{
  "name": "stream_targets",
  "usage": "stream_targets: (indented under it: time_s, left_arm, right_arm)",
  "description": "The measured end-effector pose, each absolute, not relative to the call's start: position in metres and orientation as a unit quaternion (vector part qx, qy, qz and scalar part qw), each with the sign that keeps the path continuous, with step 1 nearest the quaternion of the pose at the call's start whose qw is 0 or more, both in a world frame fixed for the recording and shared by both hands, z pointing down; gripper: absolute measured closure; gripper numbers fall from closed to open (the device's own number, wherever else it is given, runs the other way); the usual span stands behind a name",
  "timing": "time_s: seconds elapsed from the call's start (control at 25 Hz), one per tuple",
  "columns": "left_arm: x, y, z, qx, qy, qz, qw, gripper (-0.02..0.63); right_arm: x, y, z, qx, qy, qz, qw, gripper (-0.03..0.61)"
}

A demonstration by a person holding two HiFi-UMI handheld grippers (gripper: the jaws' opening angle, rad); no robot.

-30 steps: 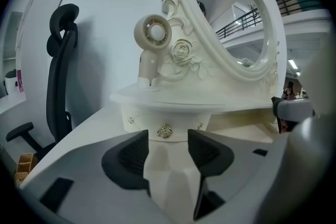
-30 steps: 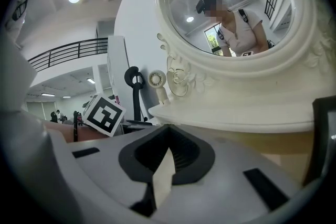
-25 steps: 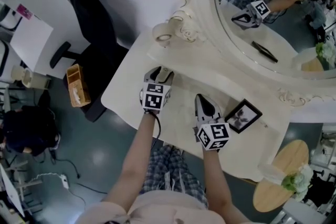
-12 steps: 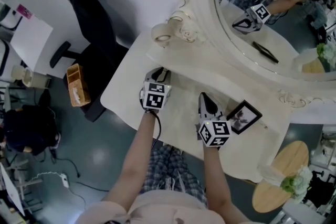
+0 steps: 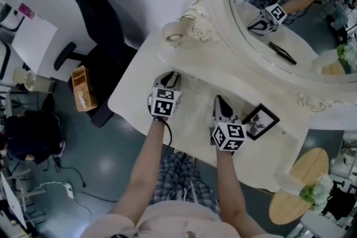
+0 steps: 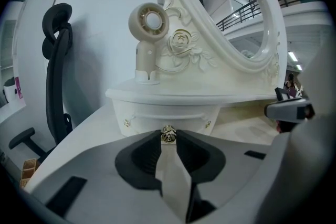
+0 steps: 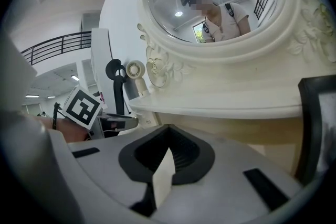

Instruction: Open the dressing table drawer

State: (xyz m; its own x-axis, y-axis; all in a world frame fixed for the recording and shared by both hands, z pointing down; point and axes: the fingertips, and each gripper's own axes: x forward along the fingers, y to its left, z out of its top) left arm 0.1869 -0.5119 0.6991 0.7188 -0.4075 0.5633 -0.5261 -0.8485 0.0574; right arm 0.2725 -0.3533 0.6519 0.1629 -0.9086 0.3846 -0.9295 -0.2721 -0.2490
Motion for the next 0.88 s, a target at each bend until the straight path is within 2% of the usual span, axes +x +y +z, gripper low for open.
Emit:
stream_targets:
  time_s: [0.56, 0.88]
  left_arm:
    - [0.171, -0.502, 0.7, 0.922, -0.246, 0.278, 0.112, 0.503]
    - [0.139, -0.482, 0.7, 0.922, -0.25, 0.275, 0.11, 0.503]
  right_arm:
    - [0.267, -0.356, 0.653, 0.763, -0.603, 0.234, 0.02, 0.563]
    - [0.263, -0.354, 0.647, 0.762, -0.606, 0.227, 0.019, 0.563]
